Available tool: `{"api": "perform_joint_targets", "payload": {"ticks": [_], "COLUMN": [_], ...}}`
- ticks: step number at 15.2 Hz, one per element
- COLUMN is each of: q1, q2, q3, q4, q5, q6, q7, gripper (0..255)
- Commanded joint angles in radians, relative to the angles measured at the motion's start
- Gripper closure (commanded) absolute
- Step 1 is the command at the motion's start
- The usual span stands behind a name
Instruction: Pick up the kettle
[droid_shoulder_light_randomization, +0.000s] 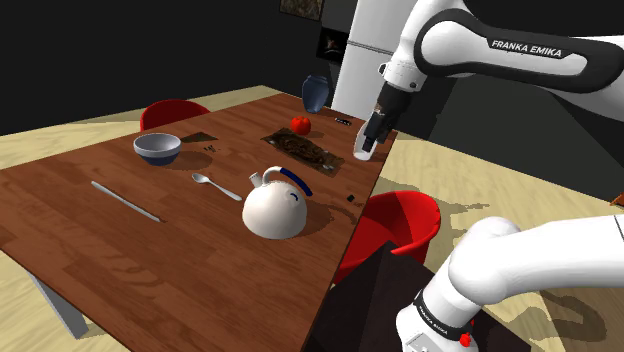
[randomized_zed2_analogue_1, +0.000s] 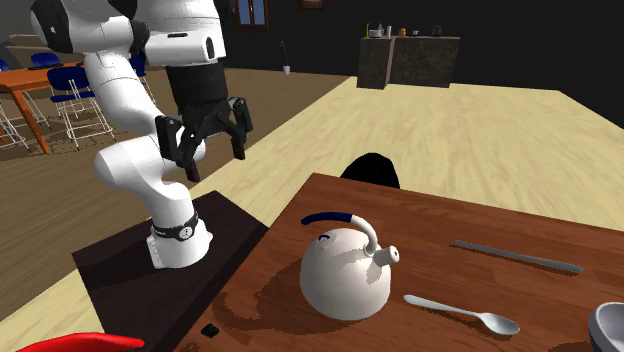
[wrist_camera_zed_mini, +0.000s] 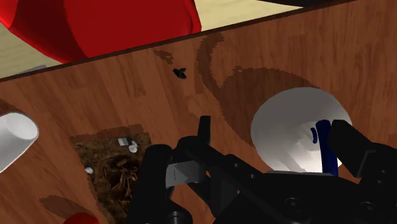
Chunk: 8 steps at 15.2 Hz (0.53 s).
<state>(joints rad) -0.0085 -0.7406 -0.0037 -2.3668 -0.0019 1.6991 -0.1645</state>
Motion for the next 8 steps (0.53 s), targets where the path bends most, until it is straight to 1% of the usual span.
{"api": "perform_joint_targets", "payload": {"ticks": [1,8], "q1": [0.0,0.052], "q2": [0.0,0.223], "q3": [0.0,0.097], "q4": [0.0,0.088], "q5": [0.0,0.021], "q6": [0.0,0.105], "q7": [0.0,0.053], "gripper": [0,0]}}
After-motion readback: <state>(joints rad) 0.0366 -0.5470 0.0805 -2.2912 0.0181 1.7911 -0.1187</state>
